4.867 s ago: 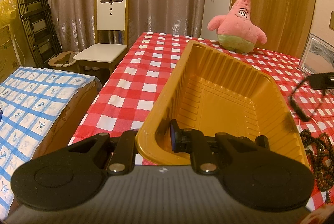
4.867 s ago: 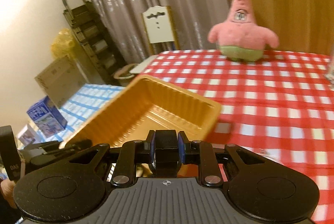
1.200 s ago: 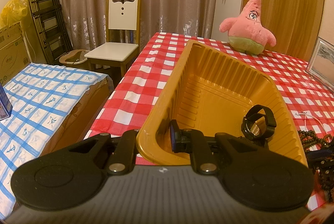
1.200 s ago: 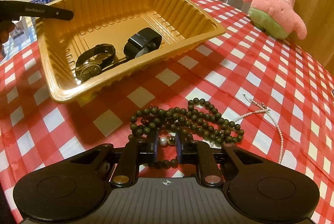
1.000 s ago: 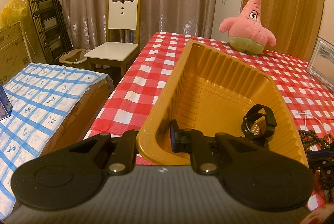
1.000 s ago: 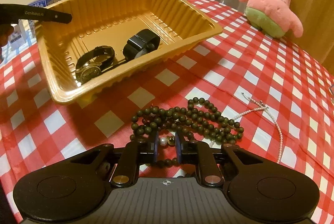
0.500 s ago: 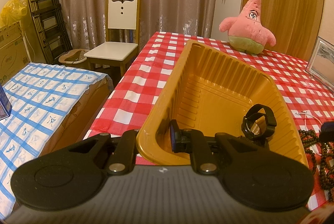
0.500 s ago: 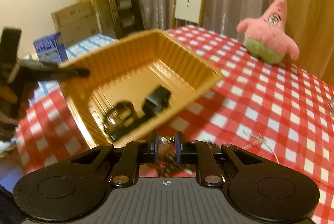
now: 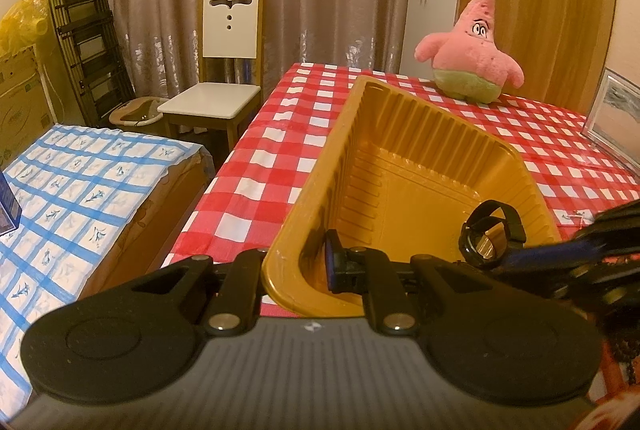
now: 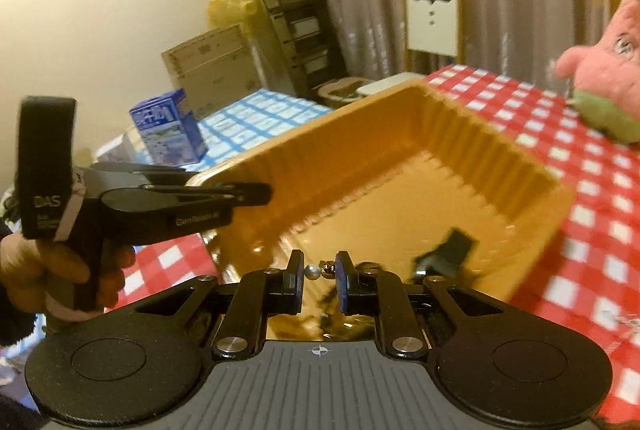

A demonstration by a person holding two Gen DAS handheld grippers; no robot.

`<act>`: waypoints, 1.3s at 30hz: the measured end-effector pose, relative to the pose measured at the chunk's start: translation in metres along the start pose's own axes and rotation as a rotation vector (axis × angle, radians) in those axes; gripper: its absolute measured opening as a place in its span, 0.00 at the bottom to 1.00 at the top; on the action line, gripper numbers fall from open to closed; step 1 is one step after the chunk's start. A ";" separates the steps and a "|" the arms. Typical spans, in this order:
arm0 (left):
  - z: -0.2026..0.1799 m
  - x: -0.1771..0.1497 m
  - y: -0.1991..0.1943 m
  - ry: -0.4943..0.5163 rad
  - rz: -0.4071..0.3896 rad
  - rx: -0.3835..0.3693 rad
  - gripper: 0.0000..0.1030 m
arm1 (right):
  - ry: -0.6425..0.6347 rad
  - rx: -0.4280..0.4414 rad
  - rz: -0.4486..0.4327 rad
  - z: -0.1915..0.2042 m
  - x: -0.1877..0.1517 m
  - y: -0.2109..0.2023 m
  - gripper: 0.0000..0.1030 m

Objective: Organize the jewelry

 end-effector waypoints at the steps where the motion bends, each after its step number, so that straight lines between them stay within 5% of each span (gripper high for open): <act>1: 0.000 0.000 0.000 0.002 0.000 0.000 0.12 | 0.002 0.007 0.010 0.003 -0.002 0.006 0.16; 7: 0.000 0.001 -0.001 0.001 0.002 -0.003 0.12 | 0.024 -0.003 0.049 0.009 -0.009 0.029 0.18; 10: 0.000 0.001 -0.001 0.002 0.001 -0.003 0.12 | 0.049 -0.031 0.023 0.007 -0.006 0.022 0.44; 17: 0.000 0.001 0.000 0.000 0.002 -0.002 0.12 | 0.137 -0.100 -0.085 -0.012 -0.003 -0.043 0.45; 27: 0.001 0.001 0.000 0.001 0.003 -0.002 0.12 | 0.459 -0.515 -0.110 -0.149 -0.074 -0.182 0.45; 30: 0.000 0.001 0.000 0.004 0.001 0.000 0.12 | 0.524 -0.578 -0.106 -0.173 -0.090 -0.205 0.45; 34: 0.000 0.001 0.000 0.004 0.001 0.000 0.12 | 0.548 -0.588 -0.083 -0.179 -0.103 -0.212 0.45; 39: 0.001 0.003 -0.002 0.012 -0.003 0.004 0.12 | 0.464 -0.507 -0.014 -0.161 -0.108 -0.173 0.45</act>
Point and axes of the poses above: each gripper's, at about its wrist camera, not at the fingertips, and y roughly the way its jaws point, z to its left, x to its top, the point moved 8 cm from there along y, roughly the way its jaws point, and after that the axes turned 6 degrees about -x, right-handed, at the moved point
